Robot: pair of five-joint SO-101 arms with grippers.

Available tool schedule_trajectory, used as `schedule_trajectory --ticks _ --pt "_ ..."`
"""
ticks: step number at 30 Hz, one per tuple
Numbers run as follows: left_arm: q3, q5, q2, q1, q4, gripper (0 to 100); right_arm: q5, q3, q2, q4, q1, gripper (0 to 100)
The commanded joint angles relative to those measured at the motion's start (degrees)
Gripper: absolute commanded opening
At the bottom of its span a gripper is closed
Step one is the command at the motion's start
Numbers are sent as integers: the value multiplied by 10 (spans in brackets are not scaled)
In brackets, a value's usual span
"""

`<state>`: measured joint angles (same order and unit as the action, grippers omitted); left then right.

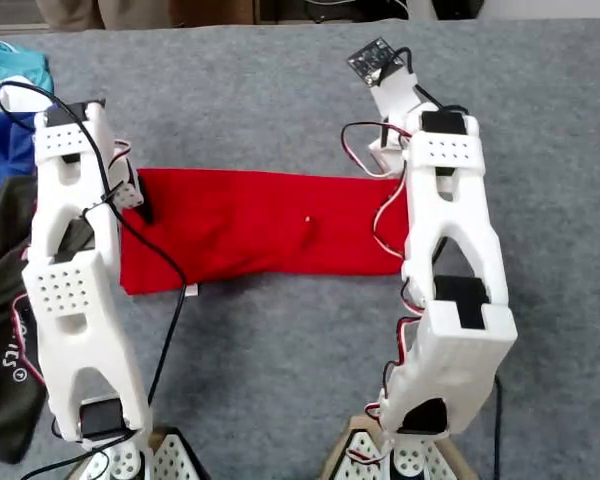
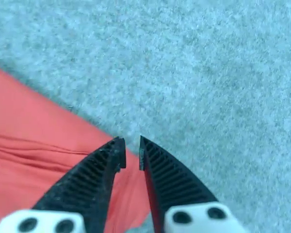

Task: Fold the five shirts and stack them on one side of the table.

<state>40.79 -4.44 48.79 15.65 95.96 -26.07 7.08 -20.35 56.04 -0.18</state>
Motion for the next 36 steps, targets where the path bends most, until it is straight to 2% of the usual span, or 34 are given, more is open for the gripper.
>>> schedule_trajectory --ticks 1,11,17,24,27,29,36 --pt "26 1 21 -8 -2 199 3 26 1 -15 7 76" --pt "45 1 73 -12 -1 193 0 23 -10 -17 7 76" --pt "43 1 77 -25 -1 17 -1 24 -15 -17 7 76" --pt "37 4 76 -33 -3 19 -1 24 -15 -24 19 76" --pt "53 4 71 -40 3 19 -1 28 -14 -29 36 76" --pt "93 4 71 -49 37 19 4 45 -14 -25 52 76" --pt "167 4 41 -130 49 19 2 125 -14 2 155 76"
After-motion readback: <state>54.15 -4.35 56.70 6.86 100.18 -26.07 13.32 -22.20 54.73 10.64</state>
